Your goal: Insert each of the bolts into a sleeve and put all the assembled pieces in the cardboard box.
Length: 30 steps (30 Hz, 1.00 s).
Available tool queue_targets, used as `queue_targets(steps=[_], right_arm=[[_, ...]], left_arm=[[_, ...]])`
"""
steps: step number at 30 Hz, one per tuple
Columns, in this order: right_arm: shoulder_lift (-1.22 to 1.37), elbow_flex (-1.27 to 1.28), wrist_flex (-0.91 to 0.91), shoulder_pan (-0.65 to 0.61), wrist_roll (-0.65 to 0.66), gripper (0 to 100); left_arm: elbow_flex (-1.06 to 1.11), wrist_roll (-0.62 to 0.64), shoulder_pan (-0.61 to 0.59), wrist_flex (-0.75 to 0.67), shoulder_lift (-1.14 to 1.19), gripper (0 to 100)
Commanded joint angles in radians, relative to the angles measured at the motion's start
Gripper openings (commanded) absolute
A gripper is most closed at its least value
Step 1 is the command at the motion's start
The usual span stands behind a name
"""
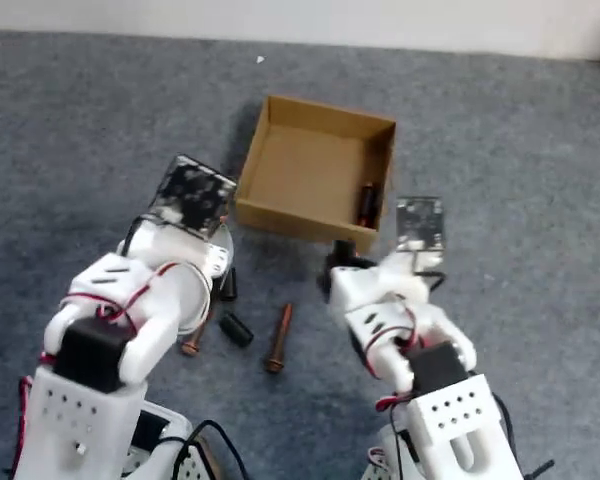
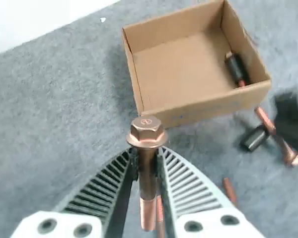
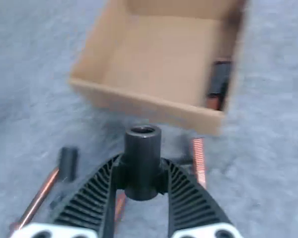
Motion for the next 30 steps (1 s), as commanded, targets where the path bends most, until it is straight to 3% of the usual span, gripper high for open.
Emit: queue_targets(steps=[1, 10, 19, 30], right_arm=[[-0.022, -0.008, -0.122, -0.068, 0.012, 0.5], [-0.022, 0.209, -0.449, -0.12, 0.144, 0.5], [-0.022, 0.406, -0.754, -0.122, 0.18, 0.5], [-0.024, 0.579, -1.02, -0.176, 0.29, 0.5]], left_arm=[[-0.005, 0.169, -0.008, -0.002, -0.074, 1], [0.079, 0.433, -0.01, -0.201, -0.185, 1], [0.334, 0.537, -0.008, -0.486, -0.361, 1], [0.507, 0.632, 0.012, -0.655, -0.453, 1]])
